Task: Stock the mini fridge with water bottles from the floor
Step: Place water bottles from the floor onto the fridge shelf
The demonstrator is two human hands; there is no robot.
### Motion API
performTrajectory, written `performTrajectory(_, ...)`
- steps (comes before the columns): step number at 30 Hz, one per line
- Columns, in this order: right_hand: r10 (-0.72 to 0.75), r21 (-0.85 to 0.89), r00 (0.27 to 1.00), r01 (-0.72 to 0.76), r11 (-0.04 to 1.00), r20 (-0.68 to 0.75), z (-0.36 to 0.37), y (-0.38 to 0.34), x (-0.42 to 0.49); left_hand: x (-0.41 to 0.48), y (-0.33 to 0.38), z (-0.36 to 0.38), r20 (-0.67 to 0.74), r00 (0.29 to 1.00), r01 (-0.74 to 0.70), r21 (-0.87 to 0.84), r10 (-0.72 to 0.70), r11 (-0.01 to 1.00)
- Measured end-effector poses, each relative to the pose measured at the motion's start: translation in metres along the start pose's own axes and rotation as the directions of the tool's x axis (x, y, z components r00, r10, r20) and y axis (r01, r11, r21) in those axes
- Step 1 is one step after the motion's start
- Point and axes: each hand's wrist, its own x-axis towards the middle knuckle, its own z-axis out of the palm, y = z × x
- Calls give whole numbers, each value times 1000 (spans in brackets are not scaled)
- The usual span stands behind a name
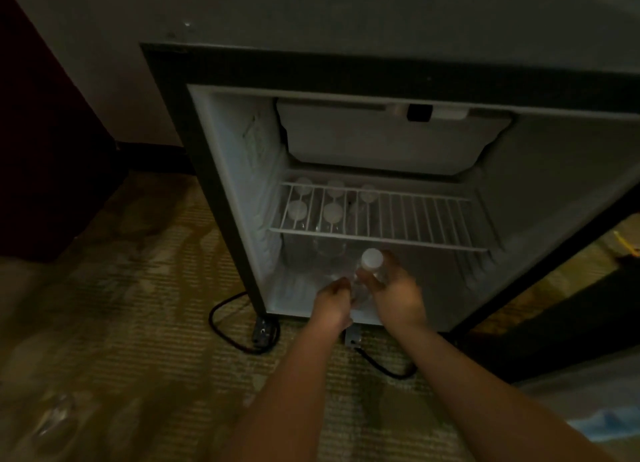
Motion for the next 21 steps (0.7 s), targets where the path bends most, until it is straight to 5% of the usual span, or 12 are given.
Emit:
performTrajectory(8,125,57,992,-125,990,3,7,-4,39,18,7,13,9,999,-39,-134,41,990)
performTrajectory(21,37,236,997,-21,972,-65,26,10,67,36,14,27,-16,993,-117,-363,120,924)
